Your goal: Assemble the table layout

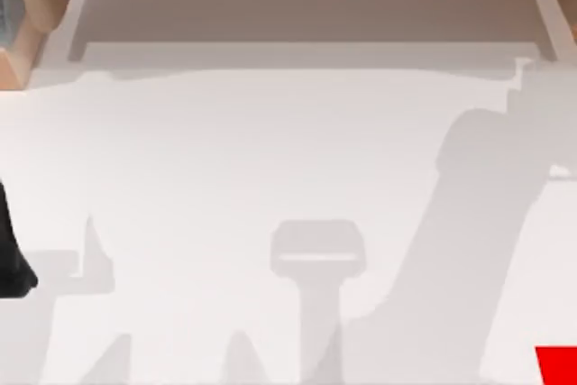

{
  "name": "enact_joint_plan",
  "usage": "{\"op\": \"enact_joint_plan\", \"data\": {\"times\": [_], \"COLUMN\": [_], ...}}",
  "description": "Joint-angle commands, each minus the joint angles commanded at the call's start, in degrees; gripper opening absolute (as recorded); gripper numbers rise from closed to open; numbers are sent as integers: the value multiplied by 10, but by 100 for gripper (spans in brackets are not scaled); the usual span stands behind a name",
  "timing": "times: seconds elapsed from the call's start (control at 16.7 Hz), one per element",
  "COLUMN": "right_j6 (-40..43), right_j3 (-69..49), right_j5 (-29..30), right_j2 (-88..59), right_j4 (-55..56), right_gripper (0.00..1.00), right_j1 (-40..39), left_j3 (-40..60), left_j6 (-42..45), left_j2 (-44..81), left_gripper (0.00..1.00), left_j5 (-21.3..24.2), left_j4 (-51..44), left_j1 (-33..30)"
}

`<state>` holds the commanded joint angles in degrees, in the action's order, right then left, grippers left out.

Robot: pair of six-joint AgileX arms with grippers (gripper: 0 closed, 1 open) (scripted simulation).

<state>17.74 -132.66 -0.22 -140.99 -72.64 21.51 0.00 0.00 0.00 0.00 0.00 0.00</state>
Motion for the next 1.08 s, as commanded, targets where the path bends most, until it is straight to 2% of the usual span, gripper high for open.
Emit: {"op": "enact_joint_plan", "data": {"times": [0.48,1.08], "right_j6": [-59,-186], "right_j3": [189,616], "right_j5": [15,33], "right_j2": [244,569], "right_j4": [59,129], "right_gripper": [0,0], "right_j1": [-70,-217], "left_j3": [0,0], "left_j6": [0,0], "left_j2": [0,0], "left_gripper": [100,100], "left_j5": [0,0], "left_j4": [0,0], "left_j1": [0,0]}}
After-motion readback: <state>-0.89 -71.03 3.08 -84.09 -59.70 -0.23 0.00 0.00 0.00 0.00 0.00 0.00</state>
